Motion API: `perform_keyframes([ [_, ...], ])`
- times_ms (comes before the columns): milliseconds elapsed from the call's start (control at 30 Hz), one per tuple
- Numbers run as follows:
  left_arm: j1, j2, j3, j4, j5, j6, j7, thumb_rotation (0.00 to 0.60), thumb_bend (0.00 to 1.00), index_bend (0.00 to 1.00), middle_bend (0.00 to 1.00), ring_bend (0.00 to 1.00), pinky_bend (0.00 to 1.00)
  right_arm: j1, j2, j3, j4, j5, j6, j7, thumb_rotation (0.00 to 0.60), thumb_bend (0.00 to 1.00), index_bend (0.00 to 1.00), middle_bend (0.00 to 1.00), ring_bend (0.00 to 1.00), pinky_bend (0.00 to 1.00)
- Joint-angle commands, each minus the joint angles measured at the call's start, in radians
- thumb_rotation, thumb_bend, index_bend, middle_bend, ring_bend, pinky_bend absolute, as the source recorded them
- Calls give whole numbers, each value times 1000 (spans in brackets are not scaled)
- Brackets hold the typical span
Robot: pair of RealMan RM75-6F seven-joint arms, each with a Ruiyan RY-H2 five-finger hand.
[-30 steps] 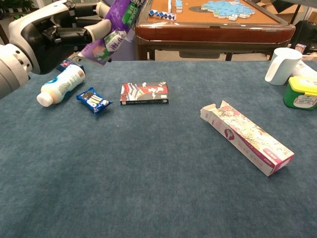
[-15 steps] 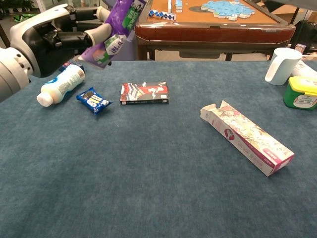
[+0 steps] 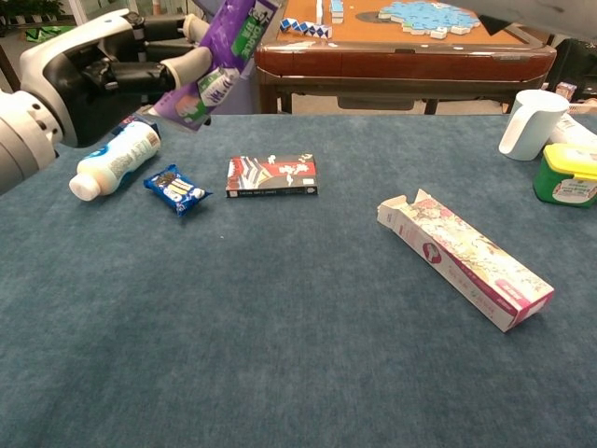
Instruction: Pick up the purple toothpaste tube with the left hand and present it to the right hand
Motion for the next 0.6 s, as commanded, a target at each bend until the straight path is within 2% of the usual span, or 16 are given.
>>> perform_keyframes([
  [33, 0, -1, -1, -1, 1, 1, -1, 600, 457, 588, 711, 479, 481, 1, -5, -1, 2, 2, 0, 1, 125, 99, 0, 0, 0, 0],
  [600, -2, 9, -10, -27, -19, -18, -21, 600, 457, 588, 711, 479, 481, 8, -43, -16, 30, -22, 25, -29, 126, 99, 0, 0, 0, 0],
])
